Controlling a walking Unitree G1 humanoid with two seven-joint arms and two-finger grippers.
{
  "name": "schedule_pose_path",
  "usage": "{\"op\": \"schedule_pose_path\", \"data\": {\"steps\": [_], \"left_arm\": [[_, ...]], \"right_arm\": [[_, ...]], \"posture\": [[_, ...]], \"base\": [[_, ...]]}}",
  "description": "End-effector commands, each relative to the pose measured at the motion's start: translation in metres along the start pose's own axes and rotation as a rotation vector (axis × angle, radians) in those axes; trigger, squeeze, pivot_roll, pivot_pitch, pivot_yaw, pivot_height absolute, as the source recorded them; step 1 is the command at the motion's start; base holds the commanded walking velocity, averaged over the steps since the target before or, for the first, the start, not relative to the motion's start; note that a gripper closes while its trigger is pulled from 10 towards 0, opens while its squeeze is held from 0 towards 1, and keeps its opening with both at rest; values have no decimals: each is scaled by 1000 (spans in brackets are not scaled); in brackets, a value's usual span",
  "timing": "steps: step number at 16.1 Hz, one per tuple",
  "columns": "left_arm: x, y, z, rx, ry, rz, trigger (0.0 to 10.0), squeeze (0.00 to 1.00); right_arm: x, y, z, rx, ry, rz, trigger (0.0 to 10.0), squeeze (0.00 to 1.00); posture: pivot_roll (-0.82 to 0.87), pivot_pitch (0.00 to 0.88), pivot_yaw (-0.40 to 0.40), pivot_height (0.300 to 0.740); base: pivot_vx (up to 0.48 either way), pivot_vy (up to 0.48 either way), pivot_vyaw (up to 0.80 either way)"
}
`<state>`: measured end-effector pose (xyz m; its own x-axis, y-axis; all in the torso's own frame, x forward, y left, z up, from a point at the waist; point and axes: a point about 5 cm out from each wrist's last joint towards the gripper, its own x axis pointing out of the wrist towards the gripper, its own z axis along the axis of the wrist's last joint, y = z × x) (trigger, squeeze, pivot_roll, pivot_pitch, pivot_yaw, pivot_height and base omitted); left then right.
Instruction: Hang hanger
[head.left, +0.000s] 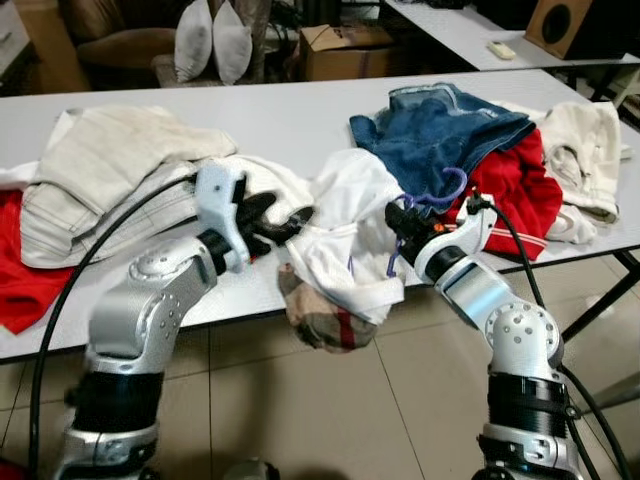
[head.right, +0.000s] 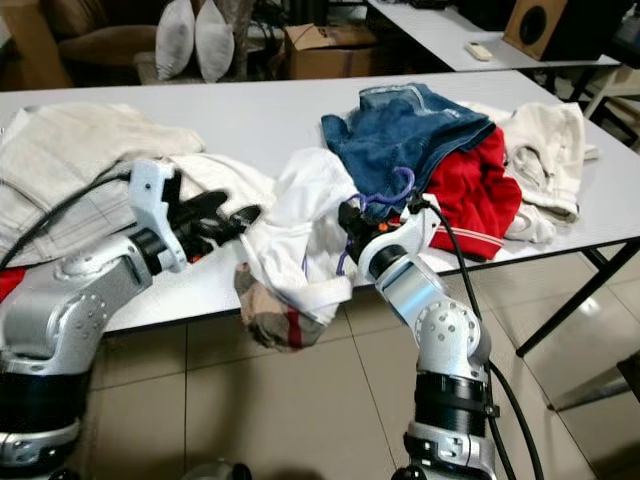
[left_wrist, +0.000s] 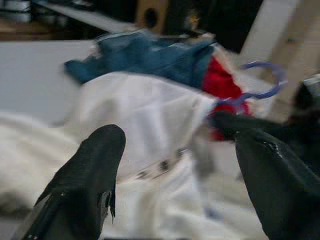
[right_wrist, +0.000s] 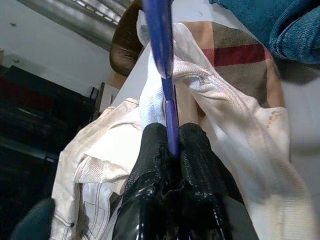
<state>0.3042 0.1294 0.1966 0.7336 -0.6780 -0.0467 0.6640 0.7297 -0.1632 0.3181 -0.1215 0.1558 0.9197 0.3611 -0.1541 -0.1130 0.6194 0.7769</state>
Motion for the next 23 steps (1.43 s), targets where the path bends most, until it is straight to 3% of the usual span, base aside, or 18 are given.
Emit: {"op": "schedule_pose_path", "data": {"steps": [1, 2, 3, 4, 5, 7, 10, 15, 20, 21, 23], "left_arm": [[3, 5, 4, -39, -34, 55, 10000, 1000], [-4, 37, 5, -45, -68, 326, 10000, 1000], [-13, 49, 5, -28, -85, 426, 10000, 875], [-16, 50, 5, -24, -99, 434, 10000, 573], [-31, 51, 1, 2, -97, 471, 10000, 529], [-53, 47, -20, 46, -16, 557, 10000, 537], [-64, 34, -40, 74, 41, 596, 10000, 533], [-63, 24, -43, 132, 71, 604, 10000, 537], [-63, 22, -42, 118, 59, 616, 10000, 518], [-71, 26, -42, 176, 90, 634, 10000, 522], [-67, 27, -44, 158, 94, 616, 10000, 522]], "right_arm": [[-2, 0, 6, -24, -35, -22, 10000, 0], [-6, 3, 8, -55, -50, -9, 10000, 0], [-8, 4, 10, -88, -52, -6, 10000, 0], [-9, 3, 10, -102, -51, -5, 10000, 0], [-14, 3, 13, -154, -55, -3, 10000, 0], [-22, 1, 16, -209, -55, 4, 10000, 0], [-30, 9, 15, -272, -34, 69, 10000, 0], [-33, 20, 12, -316, 12, 156, 10000, 0], [-34, 20, 10, -329, 31, 174, 10000, 0], [-38, 28, 9, -328, 68, 285, 10000, 0], [-43, 32, 8, -341, 91, 331, 10000, 0]], "posture": [[-46, 0, 10, 740], [-54, 0, 22, 740], [-64, 0, 25, 740], [-64, 0, 25, 740], [-64, 0, 25, 740], [-49, 0, 5, 740], [-50, 0, -10, 740], [-45, 0, -38, 740], [-37, 0, -41, 740], [-24, 10, -38, 740], [-47, 9, -21, 740]], "base": [[0, 0, 0], [0, 0, 0], [0, 0, 0], [0, 0, 0], [0, 0, 0], [0, -480, 0], [0, -480, 0], [0, -480, 694], [0, -384, 786], [0, 0, 781], [0, 0, 781]]}}
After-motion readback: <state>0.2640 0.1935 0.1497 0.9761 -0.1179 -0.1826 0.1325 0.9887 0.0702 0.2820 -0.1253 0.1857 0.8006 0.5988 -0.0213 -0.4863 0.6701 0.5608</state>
